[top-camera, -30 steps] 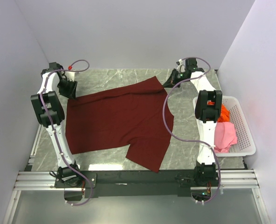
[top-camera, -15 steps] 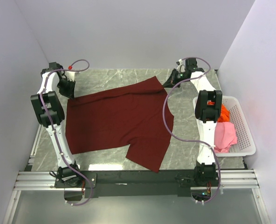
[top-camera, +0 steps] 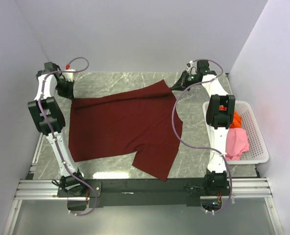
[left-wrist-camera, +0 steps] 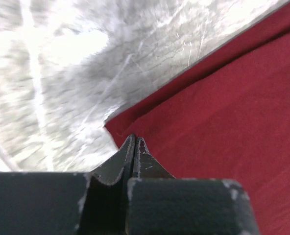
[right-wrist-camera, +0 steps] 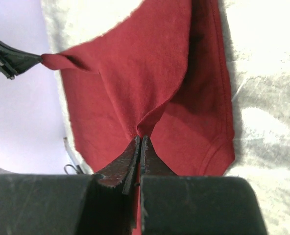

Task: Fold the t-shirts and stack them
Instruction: Fold the tshirt

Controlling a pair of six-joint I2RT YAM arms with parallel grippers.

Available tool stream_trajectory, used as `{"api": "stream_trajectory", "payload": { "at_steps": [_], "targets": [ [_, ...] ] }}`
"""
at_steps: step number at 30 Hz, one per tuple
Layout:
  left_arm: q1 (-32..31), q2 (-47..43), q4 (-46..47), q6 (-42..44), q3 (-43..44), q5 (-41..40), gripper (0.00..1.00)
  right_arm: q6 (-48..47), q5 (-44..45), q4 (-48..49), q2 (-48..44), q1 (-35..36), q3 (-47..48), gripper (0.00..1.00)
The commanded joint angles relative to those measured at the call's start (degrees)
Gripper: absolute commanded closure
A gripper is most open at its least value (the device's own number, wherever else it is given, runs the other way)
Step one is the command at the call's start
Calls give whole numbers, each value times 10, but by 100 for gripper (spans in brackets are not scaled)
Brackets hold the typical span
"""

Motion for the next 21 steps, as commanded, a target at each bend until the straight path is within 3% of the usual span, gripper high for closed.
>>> {"api": "stream_trajectory", "payload": {
  "at_steps": [1,14,21],
  "targets": [
    [5,-83,21,20,6,33,100,21,-35,22,-70,-12,-2,100],
    [32,-184,68,56,-88,78,100,16,-73,13,-149,-22,-66,100],
    [33,-253,123,108,-200,88,100,-34,-70,-18,-206,-23,-176,100]
  ]
}}
